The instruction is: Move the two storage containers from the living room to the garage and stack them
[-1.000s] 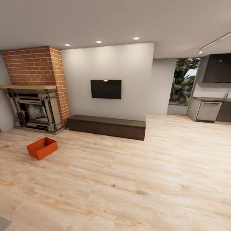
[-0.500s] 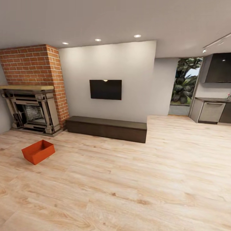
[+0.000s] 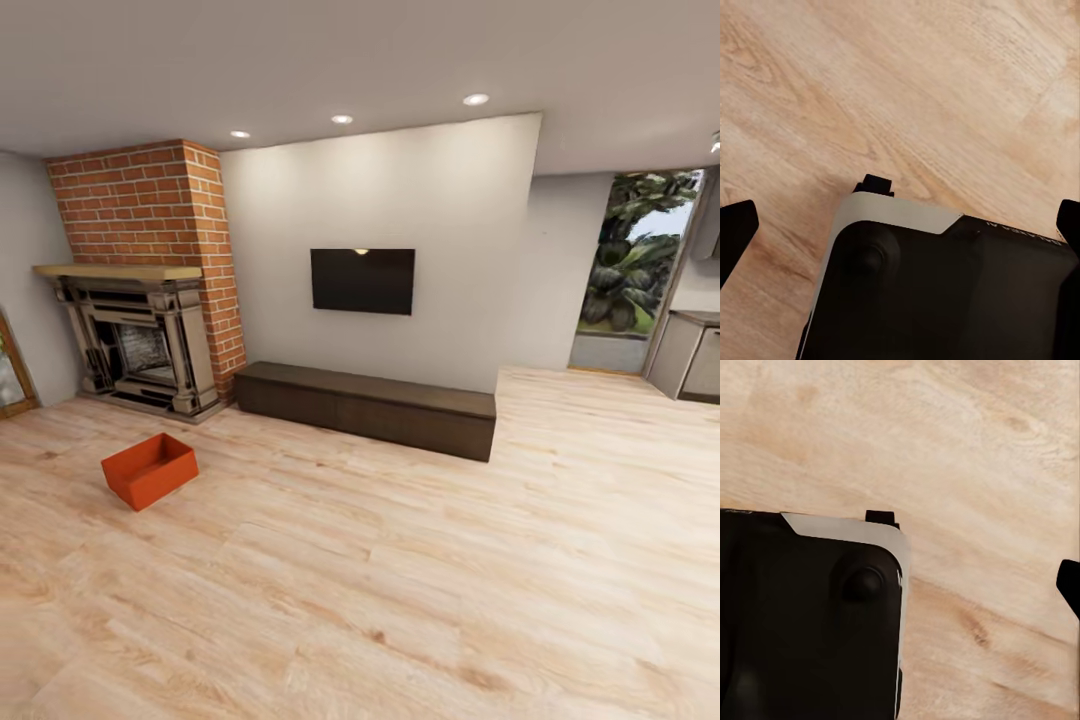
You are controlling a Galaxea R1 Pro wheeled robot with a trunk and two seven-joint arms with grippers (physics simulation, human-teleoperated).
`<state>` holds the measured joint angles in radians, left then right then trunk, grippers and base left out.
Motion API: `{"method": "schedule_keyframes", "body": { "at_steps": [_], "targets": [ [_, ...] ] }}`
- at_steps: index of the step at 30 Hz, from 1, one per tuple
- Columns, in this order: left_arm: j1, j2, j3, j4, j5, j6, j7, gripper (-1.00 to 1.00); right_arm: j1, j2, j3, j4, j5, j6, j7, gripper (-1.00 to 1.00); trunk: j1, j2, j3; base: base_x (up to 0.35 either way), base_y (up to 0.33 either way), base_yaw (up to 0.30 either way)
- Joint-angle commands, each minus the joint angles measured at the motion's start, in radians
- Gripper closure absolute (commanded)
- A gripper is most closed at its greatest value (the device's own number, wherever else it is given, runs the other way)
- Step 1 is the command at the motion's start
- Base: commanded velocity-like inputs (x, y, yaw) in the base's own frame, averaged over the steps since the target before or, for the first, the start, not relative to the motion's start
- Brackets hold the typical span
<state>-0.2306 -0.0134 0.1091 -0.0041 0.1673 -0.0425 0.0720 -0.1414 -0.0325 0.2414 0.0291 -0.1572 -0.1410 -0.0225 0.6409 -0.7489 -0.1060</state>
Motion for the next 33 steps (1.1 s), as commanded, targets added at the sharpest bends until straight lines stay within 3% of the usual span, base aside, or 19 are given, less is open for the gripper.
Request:
{"method": "schedule_keyframes", "body": {
  "at_steps": [1, 33],
  "targets": [
    [-0.001, 0.0, 0.008, 0.001, 0.001, -0.004, 0.002, -1.0, -0.001, 0.0, 0.009, 0.003, -0.01, -0.006, 0.0, -1.0, 0.001, -0.001, -0.002, 0.323, 0.0, 0.271],
    [-0.001, 0.0, 0.008, 0.001, 0.001, -0.004, 0.002, -1.0, -0.001, 0.0, 0.009, 0.003, -0.01, -0.006, 0.0, -1.0, 0.001, -0.001, -0.002, 0.323, 0.0, 0.253]
  ]
}}
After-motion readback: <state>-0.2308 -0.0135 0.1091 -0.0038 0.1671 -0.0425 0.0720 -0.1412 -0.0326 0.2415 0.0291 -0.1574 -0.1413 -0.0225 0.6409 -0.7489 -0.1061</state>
